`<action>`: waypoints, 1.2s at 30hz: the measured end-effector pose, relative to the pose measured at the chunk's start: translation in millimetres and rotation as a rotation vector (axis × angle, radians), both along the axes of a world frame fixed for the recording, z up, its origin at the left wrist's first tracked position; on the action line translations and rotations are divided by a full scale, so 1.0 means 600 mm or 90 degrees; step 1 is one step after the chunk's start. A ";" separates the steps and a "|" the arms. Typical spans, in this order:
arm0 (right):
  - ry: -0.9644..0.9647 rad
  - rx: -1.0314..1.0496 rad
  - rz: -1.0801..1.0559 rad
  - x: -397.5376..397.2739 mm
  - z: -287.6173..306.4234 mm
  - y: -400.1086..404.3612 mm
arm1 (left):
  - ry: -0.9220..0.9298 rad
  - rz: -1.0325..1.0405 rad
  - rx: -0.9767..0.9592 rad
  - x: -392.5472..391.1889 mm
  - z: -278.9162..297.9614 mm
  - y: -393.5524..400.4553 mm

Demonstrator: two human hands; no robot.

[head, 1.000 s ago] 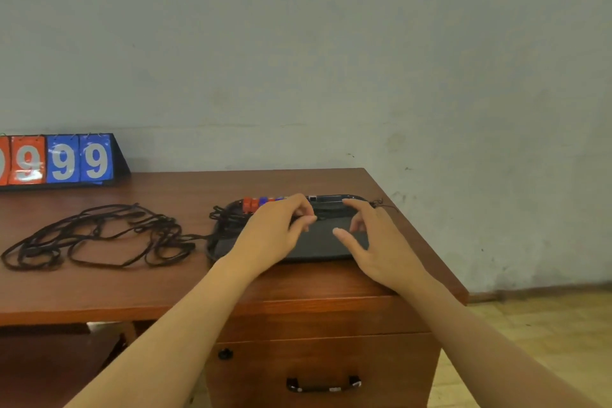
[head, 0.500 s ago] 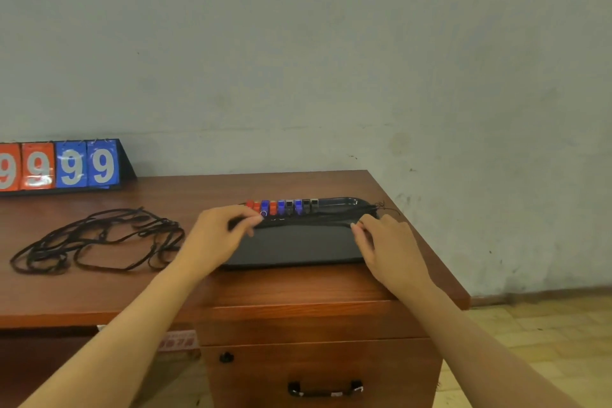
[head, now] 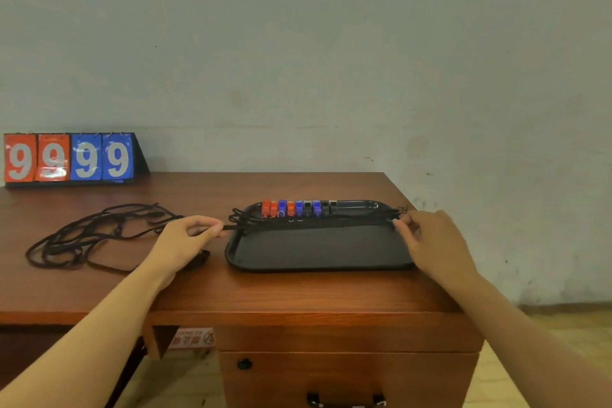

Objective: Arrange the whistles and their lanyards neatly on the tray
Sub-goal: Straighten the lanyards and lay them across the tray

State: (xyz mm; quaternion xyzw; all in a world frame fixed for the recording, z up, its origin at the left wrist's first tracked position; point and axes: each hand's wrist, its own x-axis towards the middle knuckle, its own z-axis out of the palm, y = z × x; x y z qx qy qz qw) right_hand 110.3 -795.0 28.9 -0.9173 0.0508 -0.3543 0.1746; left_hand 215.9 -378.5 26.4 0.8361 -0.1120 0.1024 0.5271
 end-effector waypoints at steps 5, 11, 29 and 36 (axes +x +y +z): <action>0.040 0.108 -0.032 0.053 -0.002 -0.045 | -0.010 0.014 0.030 0.032 -0.004 -0.007; 0.060 0.241 -0.036 0.092 -0.018 -0.068 | -0.003 0.055 0.055 0.053 0.000 -0.020; 0.092 0.351 -0.042 0.032 0.009 -0.038 | -0.019 0.028 0.055 0.016 0.032 0.005; 0.137 0.034 -0.068 -0.046 -0.005 0.063 | -0.078 0.088 0.347 -0.033 0.041 0.041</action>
